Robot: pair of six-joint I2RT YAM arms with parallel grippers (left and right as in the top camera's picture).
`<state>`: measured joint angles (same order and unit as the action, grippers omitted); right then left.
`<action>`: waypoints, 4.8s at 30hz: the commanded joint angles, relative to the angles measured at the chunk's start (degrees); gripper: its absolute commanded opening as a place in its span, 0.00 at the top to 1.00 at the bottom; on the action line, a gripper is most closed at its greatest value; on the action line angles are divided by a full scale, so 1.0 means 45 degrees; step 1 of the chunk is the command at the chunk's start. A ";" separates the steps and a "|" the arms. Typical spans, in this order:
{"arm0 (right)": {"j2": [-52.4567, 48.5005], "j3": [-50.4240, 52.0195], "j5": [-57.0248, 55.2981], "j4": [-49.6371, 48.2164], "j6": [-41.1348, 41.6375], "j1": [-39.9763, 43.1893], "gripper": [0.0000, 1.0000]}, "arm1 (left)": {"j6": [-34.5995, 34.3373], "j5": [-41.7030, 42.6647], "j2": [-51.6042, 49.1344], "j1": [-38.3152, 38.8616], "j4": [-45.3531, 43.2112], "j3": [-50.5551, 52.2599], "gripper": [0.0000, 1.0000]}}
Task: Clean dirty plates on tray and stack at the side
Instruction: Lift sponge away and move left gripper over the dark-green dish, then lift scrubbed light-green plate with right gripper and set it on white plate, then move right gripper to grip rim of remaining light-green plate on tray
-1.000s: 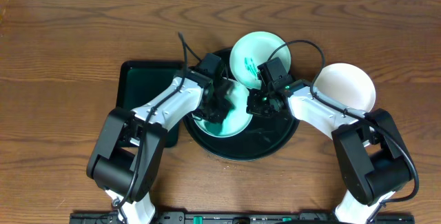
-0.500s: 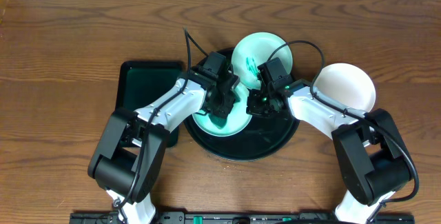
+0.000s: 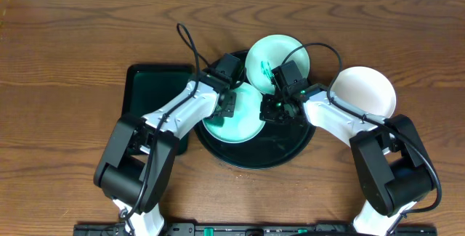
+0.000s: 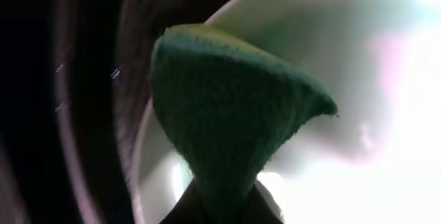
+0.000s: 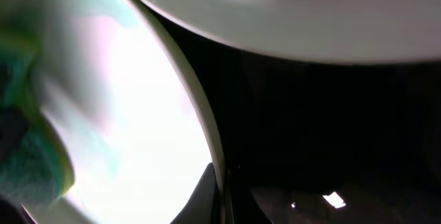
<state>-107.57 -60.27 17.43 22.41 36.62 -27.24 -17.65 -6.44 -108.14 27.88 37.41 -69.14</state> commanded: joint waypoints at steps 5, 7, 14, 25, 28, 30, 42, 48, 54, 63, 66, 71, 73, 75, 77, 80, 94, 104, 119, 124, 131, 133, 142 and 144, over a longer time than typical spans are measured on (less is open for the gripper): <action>-0.0335 0.0053 -0.0097 0.0180 -0.0160 -0.0112 0.99 | -0.1200 -0.0889 0.0087 -0.0131 0.3259 -0.3157 0.93; -0.0335 0.0049 -0.0092 0.0219 -0.0165 -0.0112 0.99 | -0.1195 -0.0510 0.0257 -0.0155 0.4061 -0.4109 0.93; -0.0097 -0.0005 -0.0102 0.0418 -0.0457 -0.0209 0.99 | -0.1180 0.0816 0.1443 -0.1277 0.6062 -0.6062 0.93; 0.1413 -0.1826 -0.4556 0.3361 -0.2395 -0.1885 0.99 | -0.0374 0.0967 0.2395 -0.4726 0.6309 -0.5999 0.93; 0.2025 -0.2429 -0.6659 0.4323 -0.2701 -0.2618 0.99 | -0.0321 0.0957 0.2395 -0.5013 0.6203 -0.5931 0.93; 0.2438 -0.2710 -0.8165 0.4847 -0.2924 -0.3099 0.99 | -0.0316 0.0957 0.2395 -0.5076 0.6154 -0.5926 0.93; 0.4201 -0.2905 -1.8112 0.6766 -0.2919 -0.6470 0.99 | -0.0282 0.0962 0.2395 -0.5076 0.6251 -0.5921 0.93; 0.4235 -0.2905 -2.2333 0.6975 -0.2919 -0.8048 0.99 | -0.0277 0.0957 0.2385 -0.5076 0.6256 -0.5921 0.93; 0.4240 -0.2905 -2.4043 0.7048 -0.3245 -0.9476 0.99 | -0.0282 0.0957 0.2385 -0.5076 0.6256 -0.5921 0.93; 0.4240 -0.2905 -2.4043 0.7261 -0.3240 -0.9709 0.99 | -0.0277 0.0952 0.2385 -0.5076 0.6290 -0.5921 0.93; 0.4240 -0.2905 -2.3785 0.7276 -0.3240 -0.9680 0.99 | -0.0282 0.0957 0.2385 -0.5071 0.6300 -0.5921 0.93; 0.4240 -0.2905 -1.9788 0.7359 -0.2725 -0.9049 0.99 | -0.0282 0.0957 0.2385 -0.5071 0.6290 -0.5921 0.93; 0.4240 -0.2905 -1.6733 0.7417 -0.1661 -0.8276 0.99 | -0.0287 0.0957 0.2385 -0.5071 0.6246 -0.5921 0.93; 0.4240 -0.2905 -1.3896 0.7271 -0.1083 -0.7291 0.99 | -0.0291 0.0957 0.2385 -0.5071 0.6207 -0.5921 0.93; 0.4240 -0.2905 -1.1667 0.7023 -0.1112 -0.6207 0.99 | -0.0291 0.0957 0.2385 -0.5071 0.6198 -0.5921 0.93; 0.4342 -0.2914 -0.9102 0.6873 -0.1671 -0.4342 0.99 | -0.0287 0.0957 0.2385 -0.5071 0.6193 -0.5921 0.93; 0.5221 -0.2565 -0.3133 0.6742 -0.2817 0.6431 0.99 | -0.0340 0.0962 0.2380 -0.5071 0.5765 -0.5921 0.93; 0.4901 -0.0223 -0.4201 0.4852 -0.2633 1.0380 0.99 | -0.0335 0.0957 0.2380 -0.5071 0.5761 -0.5921 0.93; 0.4226 0.1705 -0.4090 0.1846 -0.2773 1.0088 0.73 | -0.0335 0.0957 0.2380 -0.5071 0.5761 -0.5921 0.93; 0.4226 0.0690 -0.2487 0.2093 -0.3594 0.9690 0.63 | -0.0335 0.0957 0.2380 -0.5071 0.5761 -0.5921 0.93; 0.3109 -0.3555 -0.1277 0.4240 -0.6105 0.7485 0.60 | -0.0340 0.0962 0.2380 -0.5071 0.5756 -0.5921 0.93; 0.2200 -0.5022 -0.1277 0.4911 -0.6781 0.6747 0.60 | -0.0340 0.0962 0.2380 -0.5071 0.5761 -0.5921 0.93; -0.3449 -1.0530 0.0967 0.6858 -1.0812 0.5226 0.55 | -0.0330 0.0952 0.2380 -0.5071 0.5765 -0.5702 0.93; -0.4221 -1.0836 0.1865 0.6615 -1.1492 0.5119 0.56 | -0.0330 0.0952 0.2380 -0.5071 0.5765 -0.5547 0.93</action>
<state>-121.58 -106.24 17.69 52.60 -6.13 -3.27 -19.46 -1.83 -97.73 5.26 63.22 -94.74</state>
